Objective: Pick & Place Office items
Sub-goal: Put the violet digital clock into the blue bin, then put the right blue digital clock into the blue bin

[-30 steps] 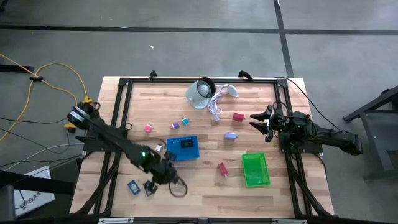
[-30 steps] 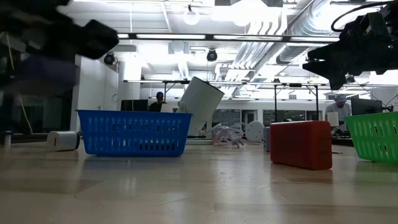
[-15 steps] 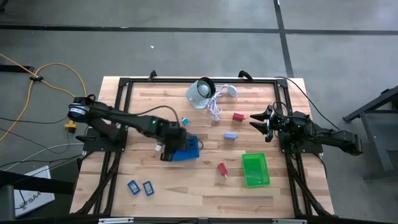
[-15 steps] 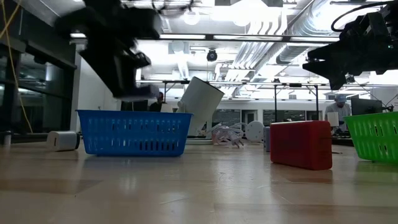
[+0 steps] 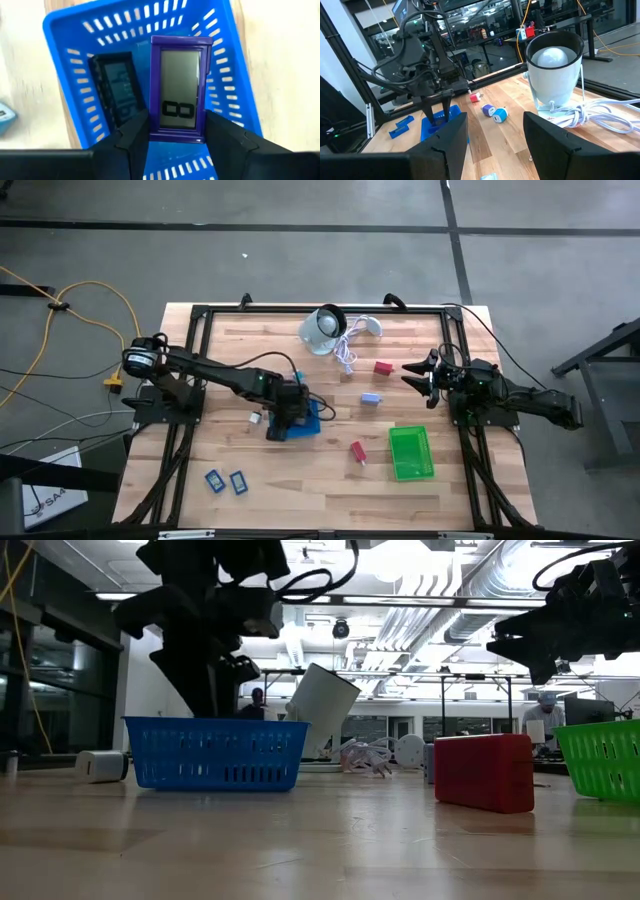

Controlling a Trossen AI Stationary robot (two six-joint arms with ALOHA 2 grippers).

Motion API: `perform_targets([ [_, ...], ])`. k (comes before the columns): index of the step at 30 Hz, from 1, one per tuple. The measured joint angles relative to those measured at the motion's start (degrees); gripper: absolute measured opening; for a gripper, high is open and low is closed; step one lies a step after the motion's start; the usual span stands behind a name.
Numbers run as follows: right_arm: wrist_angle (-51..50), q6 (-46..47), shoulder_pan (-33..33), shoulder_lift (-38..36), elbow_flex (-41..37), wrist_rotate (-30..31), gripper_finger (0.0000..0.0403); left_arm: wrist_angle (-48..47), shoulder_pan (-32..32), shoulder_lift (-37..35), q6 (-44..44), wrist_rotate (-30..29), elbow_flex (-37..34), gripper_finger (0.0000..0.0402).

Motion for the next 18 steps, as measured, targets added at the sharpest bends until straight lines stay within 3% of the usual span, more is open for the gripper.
perform_targets([
  [18,0.0,0.0,0.0,0.0,0.0,0.0,0.0179,1.2,0.1,0.0,1.0,-0.8,0.0,0.0207],
])
